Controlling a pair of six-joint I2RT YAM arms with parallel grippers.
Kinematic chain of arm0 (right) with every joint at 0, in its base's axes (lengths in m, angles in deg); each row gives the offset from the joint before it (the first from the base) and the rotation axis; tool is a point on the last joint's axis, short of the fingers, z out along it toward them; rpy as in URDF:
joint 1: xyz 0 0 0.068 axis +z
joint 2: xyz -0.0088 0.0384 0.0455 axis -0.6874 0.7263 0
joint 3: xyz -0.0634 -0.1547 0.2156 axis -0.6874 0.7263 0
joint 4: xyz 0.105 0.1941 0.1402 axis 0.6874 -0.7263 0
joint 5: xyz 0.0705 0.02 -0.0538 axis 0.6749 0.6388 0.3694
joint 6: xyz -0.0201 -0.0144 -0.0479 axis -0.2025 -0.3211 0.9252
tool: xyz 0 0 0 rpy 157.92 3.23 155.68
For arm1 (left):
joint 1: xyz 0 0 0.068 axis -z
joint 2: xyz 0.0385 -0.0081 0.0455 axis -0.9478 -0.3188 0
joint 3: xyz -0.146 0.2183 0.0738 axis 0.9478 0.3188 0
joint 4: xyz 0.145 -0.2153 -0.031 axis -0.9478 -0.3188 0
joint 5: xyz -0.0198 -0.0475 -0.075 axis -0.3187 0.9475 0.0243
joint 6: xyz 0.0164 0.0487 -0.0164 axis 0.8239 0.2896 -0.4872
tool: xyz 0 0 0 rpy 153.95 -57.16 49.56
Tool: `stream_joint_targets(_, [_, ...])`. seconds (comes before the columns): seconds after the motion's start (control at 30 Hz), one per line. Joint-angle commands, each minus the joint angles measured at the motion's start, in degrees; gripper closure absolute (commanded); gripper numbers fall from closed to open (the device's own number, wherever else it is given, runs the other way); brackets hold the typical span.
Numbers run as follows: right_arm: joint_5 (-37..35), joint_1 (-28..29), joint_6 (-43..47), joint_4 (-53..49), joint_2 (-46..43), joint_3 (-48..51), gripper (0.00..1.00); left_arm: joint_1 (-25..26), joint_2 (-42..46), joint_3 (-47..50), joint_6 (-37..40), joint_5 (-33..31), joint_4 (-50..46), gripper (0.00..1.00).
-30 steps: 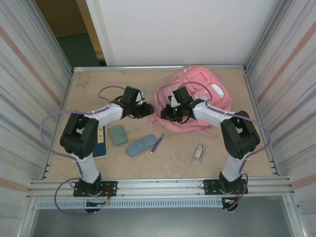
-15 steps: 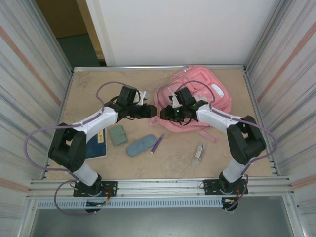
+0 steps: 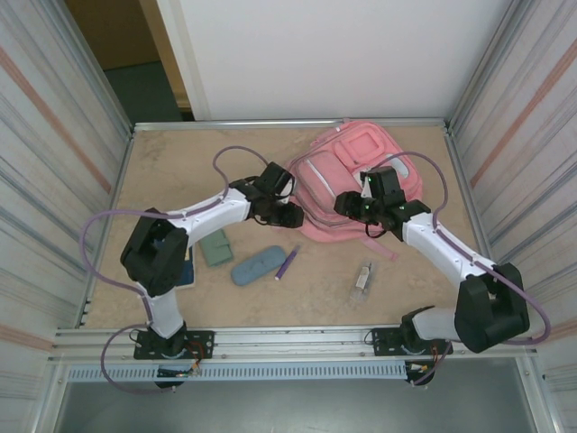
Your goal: Pack the student bag
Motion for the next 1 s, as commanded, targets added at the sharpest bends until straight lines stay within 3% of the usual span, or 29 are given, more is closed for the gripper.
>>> stream_joint_targets(0.0, [-3.5, -0.1, 0.0, -0.5, -2.1, 0.5, 0.53, 1.5, -3.1, -4.4, -1.2, -6.3, -5.9, 0.58])
stream_joint_targets(0.3, [-3.2, -0.2, -0.5, 0.7, -2.4, 2.0, 0.53, 3.2, -10.4, -10.8, -1.7, -8.8, -10.7, 0.60])
stream_joint_targets(0.43, [-3.2, -0.2, -0.3, 1.0, -2.4, 2.5, 0.53, 3.2, -11.8, -13.2, -1.6, -10.7, -13.8, 0.83])
stream_joint_targets(0.77, [-1.3, -0.2, 0.2, 2.1, -0.8, 3.4, 0.53, 3.2, -7.0, -14.4, 2.3, -11.2, -15.7, 0.93])
stream_joint_targets(0.87, [1.2, -0.1, 1.1, 2.6, 0.1, 3.3, 0.53, 3.0, -4.5, -14.1, 4.4, -10.0, -15.5, 0.96])
stream_joint_targets(0.97, [1.3, 1.3, 2.2, 0.3, 2.1, 1.9, 0.52, 1.9, -3.0, -13.3, 7.1, -2.2, -13.3, 1.00])
